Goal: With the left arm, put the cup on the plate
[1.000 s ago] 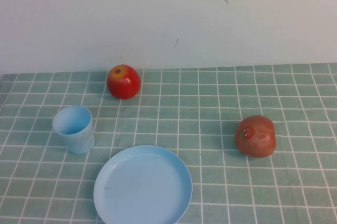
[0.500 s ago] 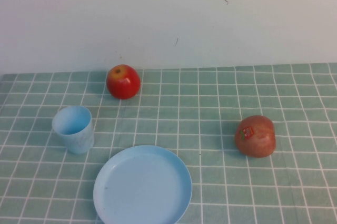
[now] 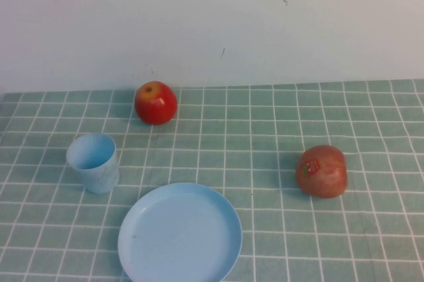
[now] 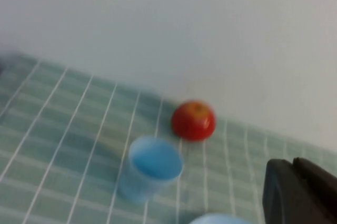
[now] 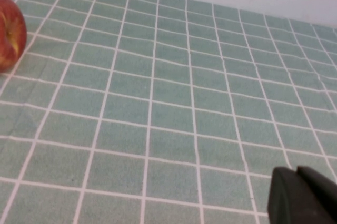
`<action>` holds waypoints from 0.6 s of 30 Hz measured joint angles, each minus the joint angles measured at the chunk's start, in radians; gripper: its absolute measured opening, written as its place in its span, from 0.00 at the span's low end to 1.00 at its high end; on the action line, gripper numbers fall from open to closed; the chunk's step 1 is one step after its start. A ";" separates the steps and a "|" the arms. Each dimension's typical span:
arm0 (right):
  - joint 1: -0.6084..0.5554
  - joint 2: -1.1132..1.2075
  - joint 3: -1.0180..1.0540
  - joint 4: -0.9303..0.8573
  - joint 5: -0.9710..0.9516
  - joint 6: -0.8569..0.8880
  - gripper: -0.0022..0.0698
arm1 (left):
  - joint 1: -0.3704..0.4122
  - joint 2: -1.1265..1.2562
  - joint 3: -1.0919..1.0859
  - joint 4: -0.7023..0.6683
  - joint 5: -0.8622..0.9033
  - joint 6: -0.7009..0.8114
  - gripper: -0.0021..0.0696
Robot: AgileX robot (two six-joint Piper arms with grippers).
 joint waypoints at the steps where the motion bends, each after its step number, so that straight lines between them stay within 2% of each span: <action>1: 0.000 0.000 0.000 0.000 0.000 0.000 0.03 | -0.017 0.039 -0.011 0.010 0.045 0.008 0.03; 5: 0.000 0.000 0.000 0.000 0.000 0.000 0.03 | -0.052 0.203 -0.027 0.042 0.113 0.027 0.03; 13: 0.000 0.000 0.000 0.000 0.000 0.000 0.03 | -0.053 0.411 -0.040 0.049 0.082 0.031 0.03; 18: 0.000 0.000 0.000 0.000 0.000 0.000 0.03 | -0.053 0.587 -0.152 0.101 0.143 0.049 0.03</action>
